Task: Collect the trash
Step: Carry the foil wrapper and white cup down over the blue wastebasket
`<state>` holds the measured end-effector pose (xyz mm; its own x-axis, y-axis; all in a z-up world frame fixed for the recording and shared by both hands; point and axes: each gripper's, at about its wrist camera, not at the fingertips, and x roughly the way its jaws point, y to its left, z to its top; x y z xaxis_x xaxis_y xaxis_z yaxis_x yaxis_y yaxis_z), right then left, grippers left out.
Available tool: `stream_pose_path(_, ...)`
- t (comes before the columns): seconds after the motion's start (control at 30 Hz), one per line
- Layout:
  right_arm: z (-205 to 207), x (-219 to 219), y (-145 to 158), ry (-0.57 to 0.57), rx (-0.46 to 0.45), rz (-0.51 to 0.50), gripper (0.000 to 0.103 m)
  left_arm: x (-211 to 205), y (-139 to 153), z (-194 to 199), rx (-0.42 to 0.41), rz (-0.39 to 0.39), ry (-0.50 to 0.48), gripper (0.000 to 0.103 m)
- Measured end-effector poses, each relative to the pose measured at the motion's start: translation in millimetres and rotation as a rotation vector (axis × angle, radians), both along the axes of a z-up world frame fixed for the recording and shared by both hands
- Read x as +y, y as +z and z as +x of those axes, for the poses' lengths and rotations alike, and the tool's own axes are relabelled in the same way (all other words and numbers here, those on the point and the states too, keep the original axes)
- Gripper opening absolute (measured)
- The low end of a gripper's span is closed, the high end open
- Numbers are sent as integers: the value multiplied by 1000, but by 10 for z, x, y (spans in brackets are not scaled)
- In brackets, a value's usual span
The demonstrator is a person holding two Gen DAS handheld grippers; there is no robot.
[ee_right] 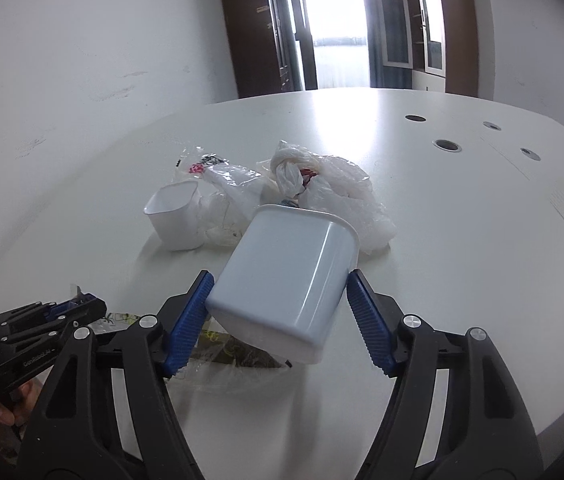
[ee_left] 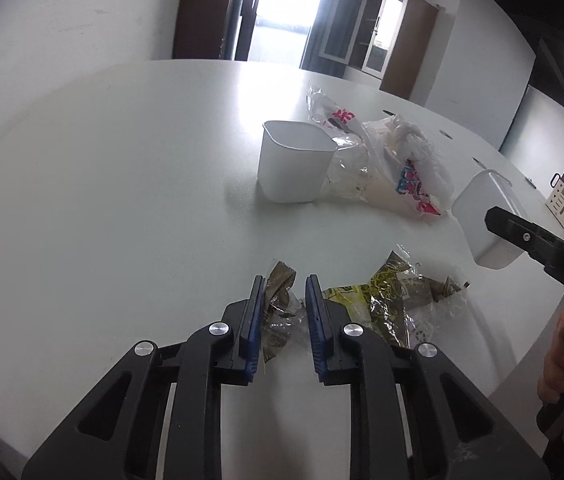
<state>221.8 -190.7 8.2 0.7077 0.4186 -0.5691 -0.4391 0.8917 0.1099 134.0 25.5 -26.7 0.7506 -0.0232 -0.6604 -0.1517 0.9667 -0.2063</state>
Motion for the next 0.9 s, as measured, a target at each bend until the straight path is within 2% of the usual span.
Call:
stream_pose_path(0.17, -299, -28, 27, 39, -30, -2, 65, -18, 215, -466, -63, 25, 29, 19)
stream_pose_path(0.33, -725, -100, 28, 88, -48, 19, 65, -44, 346, -926, -110, -13, 64, 18)
stream_pose_path(0.5, -1161, -192, 5, 136, -49, 35, 64, -178, 476, -1405, -153, 75, 84, 18)
stream_pose_path(0.7, -1486, -390, -50, 154, -46, 36, 64, -126, 504, -1790, -151, 86, 123, 18)
stream_pose_path(0.9, -1668, -558, -167, 174, -2, 51, 64, -131, 486, -2026, -125, 107, 101, 18)
